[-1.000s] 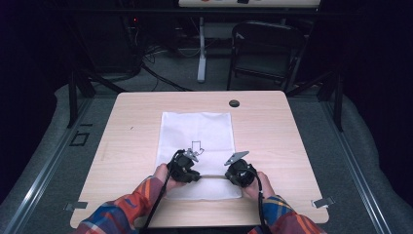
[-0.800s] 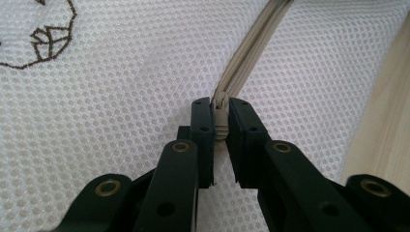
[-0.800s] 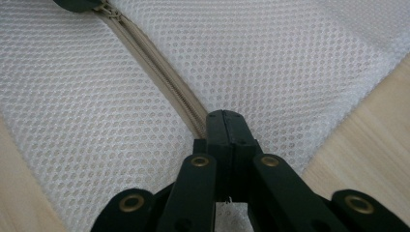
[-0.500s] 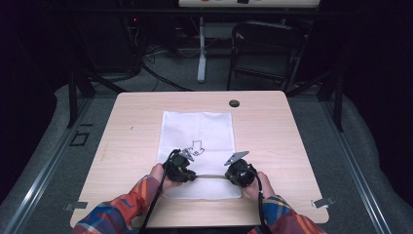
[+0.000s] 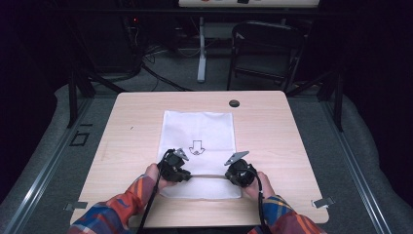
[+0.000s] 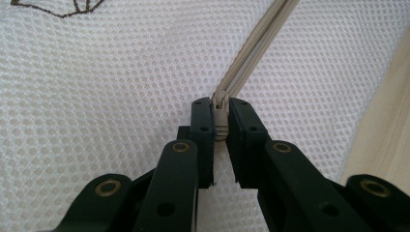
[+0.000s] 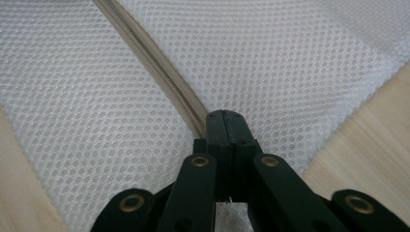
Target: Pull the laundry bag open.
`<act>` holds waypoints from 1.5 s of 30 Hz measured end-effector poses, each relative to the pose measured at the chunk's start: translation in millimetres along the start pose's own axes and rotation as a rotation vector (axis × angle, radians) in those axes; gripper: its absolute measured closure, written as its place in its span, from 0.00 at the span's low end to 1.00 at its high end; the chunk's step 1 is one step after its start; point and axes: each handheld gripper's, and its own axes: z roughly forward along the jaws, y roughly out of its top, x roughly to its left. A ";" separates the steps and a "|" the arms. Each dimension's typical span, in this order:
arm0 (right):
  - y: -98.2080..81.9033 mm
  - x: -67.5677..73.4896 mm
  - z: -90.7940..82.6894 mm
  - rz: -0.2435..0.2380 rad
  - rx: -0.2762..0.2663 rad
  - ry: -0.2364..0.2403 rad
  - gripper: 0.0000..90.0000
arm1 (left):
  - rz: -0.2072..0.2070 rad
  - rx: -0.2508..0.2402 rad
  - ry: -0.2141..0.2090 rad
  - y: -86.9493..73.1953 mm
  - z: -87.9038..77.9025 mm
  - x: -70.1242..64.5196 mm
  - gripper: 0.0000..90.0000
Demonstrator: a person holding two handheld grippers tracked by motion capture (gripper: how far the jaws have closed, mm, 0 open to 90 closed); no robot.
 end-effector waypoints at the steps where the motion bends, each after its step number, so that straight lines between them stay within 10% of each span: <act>1: 0.0 0.0 0.0 0.000 0.000 0.000 1.00 | -0.001 0.004 -0.004 -0.6 -0.7 0.8 0.90; 45: 1.4 -0.1 -1.0 -0.008 0.024 -0.011 1.00 | -0.055 0.048 0.040 -28.9 -20.6 15.4 0.90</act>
